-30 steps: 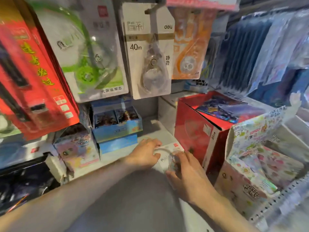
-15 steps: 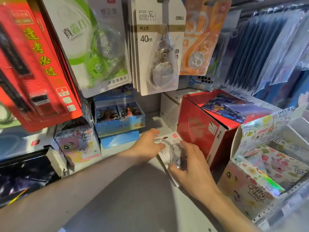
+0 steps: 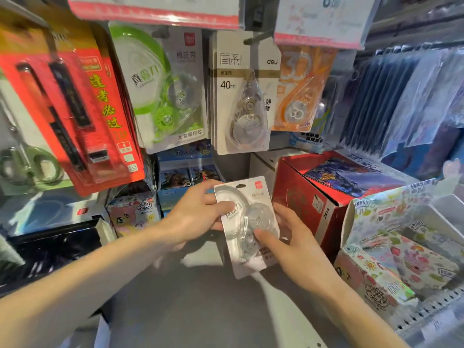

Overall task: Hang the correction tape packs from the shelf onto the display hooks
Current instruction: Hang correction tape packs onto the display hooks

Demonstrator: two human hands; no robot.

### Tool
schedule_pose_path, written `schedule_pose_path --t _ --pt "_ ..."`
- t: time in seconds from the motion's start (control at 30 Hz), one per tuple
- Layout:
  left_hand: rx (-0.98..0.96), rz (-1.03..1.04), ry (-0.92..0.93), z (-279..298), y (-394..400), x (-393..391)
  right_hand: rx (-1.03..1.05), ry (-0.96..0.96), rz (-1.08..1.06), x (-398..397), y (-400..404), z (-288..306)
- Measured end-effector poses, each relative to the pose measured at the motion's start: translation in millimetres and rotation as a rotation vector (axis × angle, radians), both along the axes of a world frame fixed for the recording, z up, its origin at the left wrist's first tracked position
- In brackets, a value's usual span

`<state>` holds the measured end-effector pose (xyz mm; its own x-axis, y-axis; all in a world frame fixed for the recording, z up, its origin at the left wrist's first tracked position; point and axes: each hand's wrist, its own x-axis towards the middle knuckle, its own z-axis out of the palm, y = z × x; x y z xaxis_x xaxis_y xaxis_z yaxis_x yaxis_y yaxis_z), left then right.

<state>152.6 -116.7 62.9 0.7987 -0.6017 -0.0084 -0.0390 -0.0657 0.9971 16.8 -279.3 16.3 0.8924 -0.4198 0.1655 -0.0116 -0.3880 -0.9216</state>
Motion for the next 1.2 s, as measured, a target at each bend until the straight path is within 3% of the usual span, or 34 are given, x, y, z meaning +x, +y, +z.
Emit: schedule_pose_path --t 0.37,0.83,1.2 --pt "-0.049 0.352 -0.387 41 38 -71 0.215 -0.227 0.275 6 0 33" --pt "-0.216 0.754 -0.483 111 49 -133 0.167 -0.398 0.517 0 0 116" --pt "-0.325 0.747 -0.545 146 68 -144 0.145 -0.489 0.469 -3 13 122"
